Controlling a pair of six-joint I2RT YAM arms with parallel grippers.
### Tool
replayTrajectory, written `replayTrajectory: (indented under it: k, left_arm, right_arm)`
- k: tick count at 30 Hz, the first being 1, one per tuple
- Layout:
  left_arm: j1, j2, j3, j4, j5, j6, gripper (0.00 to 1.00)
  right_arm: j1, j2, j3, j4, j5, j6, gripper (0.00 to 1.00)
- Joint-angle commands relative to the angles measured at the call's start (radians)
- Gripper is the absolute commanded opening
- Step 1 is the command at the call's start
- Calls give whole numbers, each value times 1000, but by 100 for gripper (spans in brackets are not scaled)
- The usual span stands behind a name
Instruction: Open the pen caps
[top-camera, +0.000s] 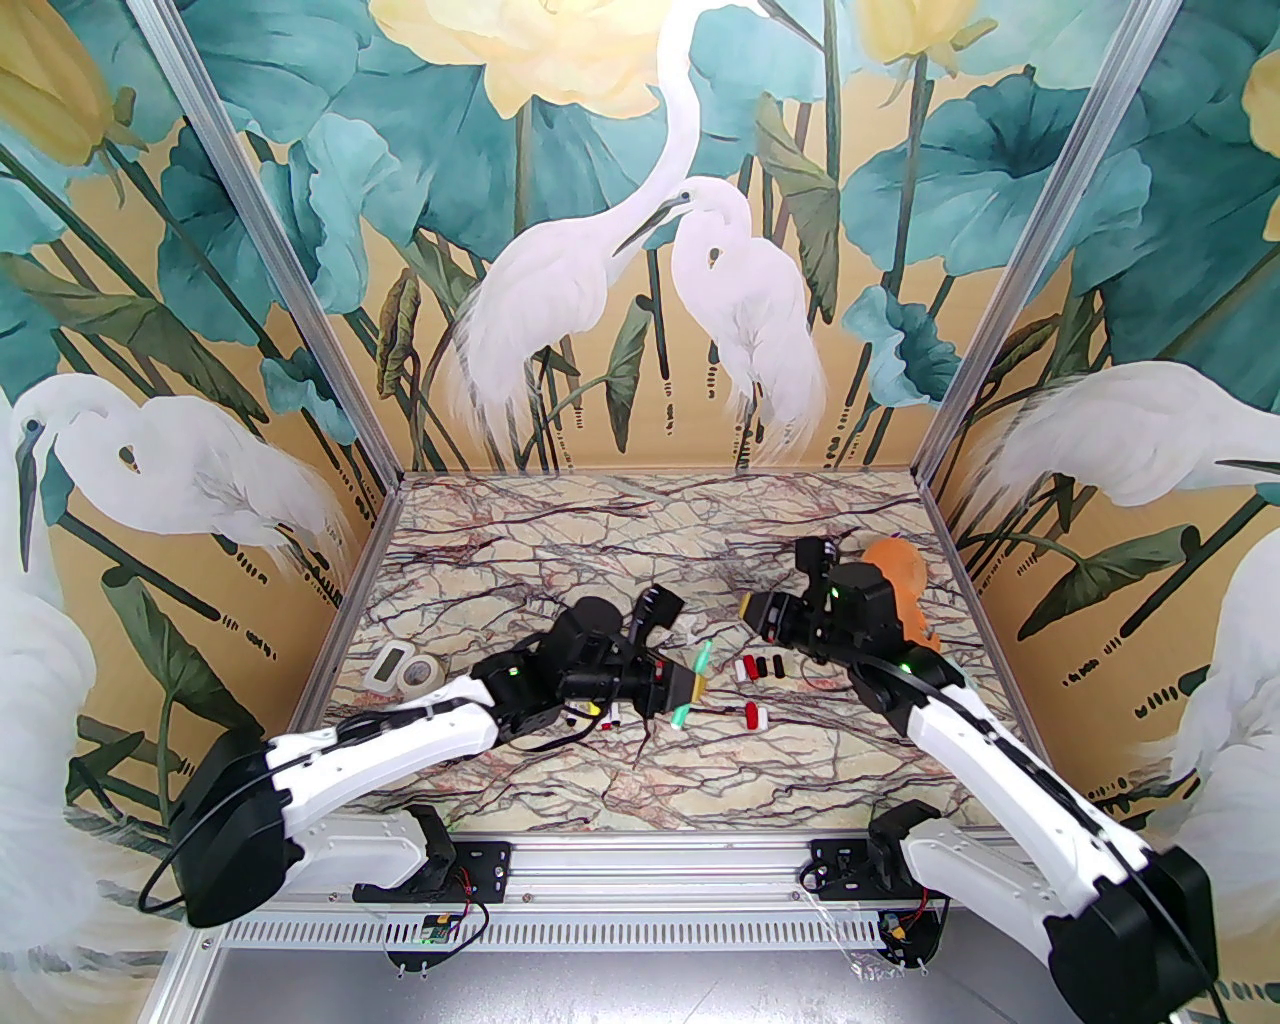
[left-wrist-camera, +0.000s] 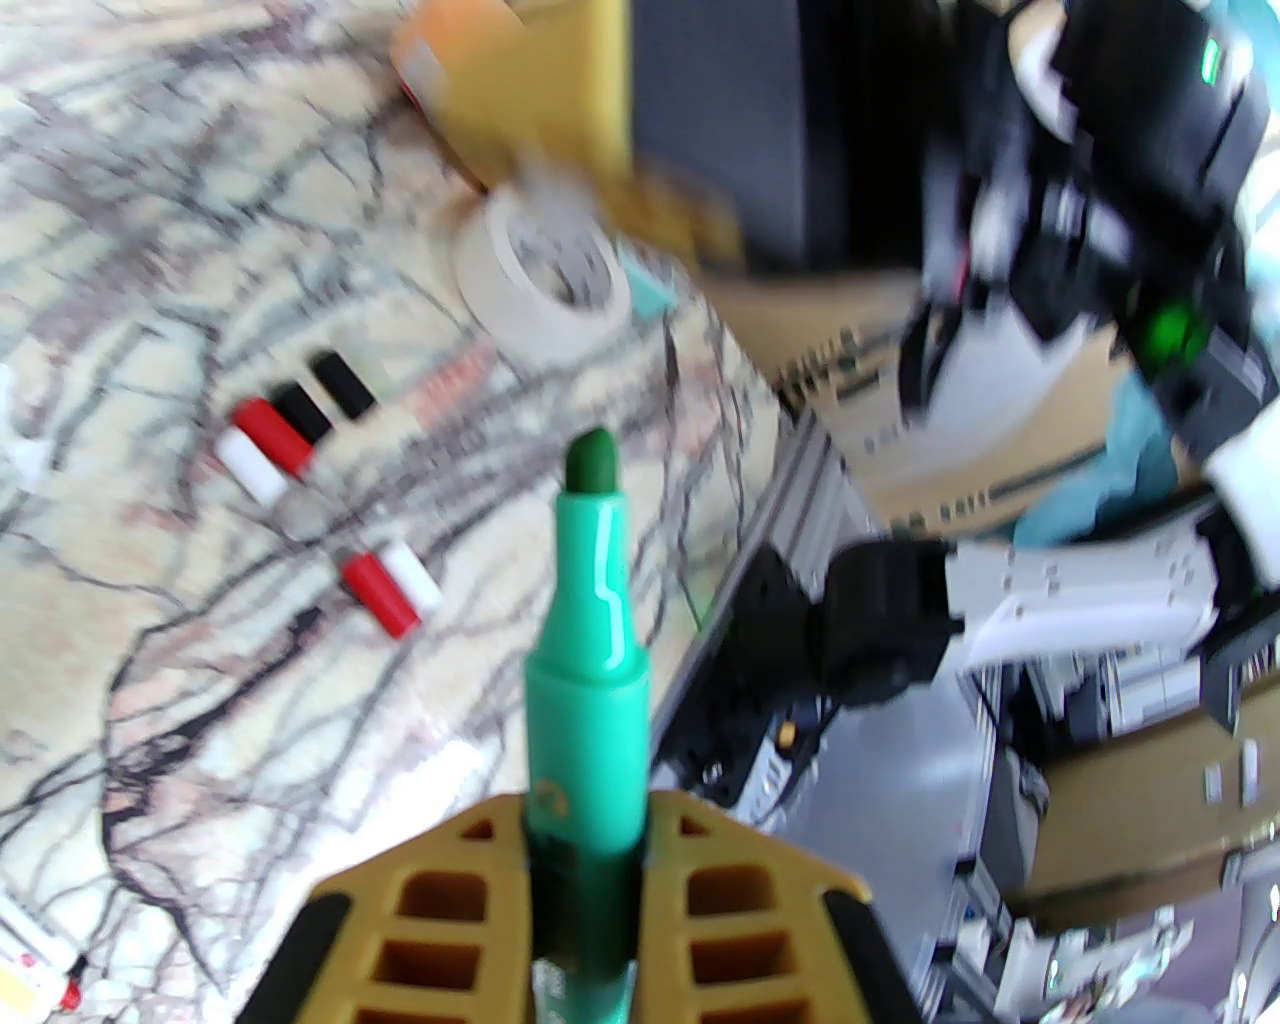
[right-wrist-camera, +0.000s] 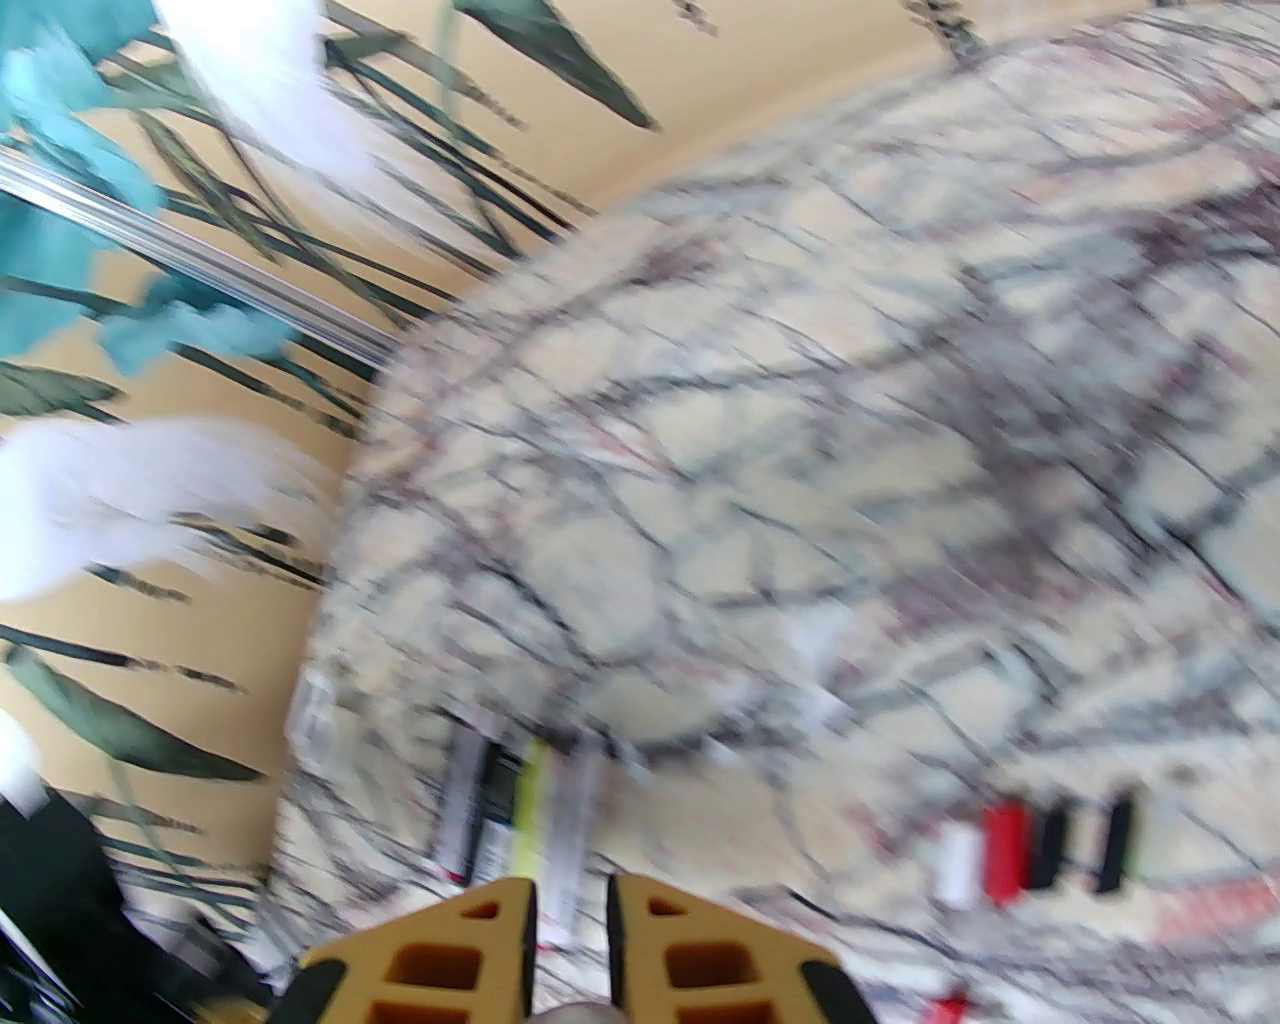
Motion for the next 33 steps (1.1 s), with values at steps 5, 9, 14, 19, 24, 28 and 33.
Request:
replayTrajectory:
  k: [5,9,14,19,24,28,33]
  left_arm:
    - [21,-95,-61,-7,-151,-78,6]
    - [22,-124,-103,31,-152,-85,6]
    - [22,-142,-153,99,-138,-79,7]
    - [21,-136,-156,104,-138,-76,7]
    - [22,-127,-165,126,-124,-76,7]
    - [22,-114,-168,136,-118,-80,7]
    - [22,-100,-166,140,-112,-82,7]
  right_arm:
    - [10,-65,-134,-286,118,-87,13]
    - [16,-85,-193,-288,144,-70,13]
    - [17,-65,-230,-278,176,-69,13]
    - [18,-4,-233,-239,187,-70,14]
    - [19,60,-235,-179,183,-59,14]
    - [21,121,-228,-158,187,-60,15]
    - [24,186,-217,-140,186,-64,15]
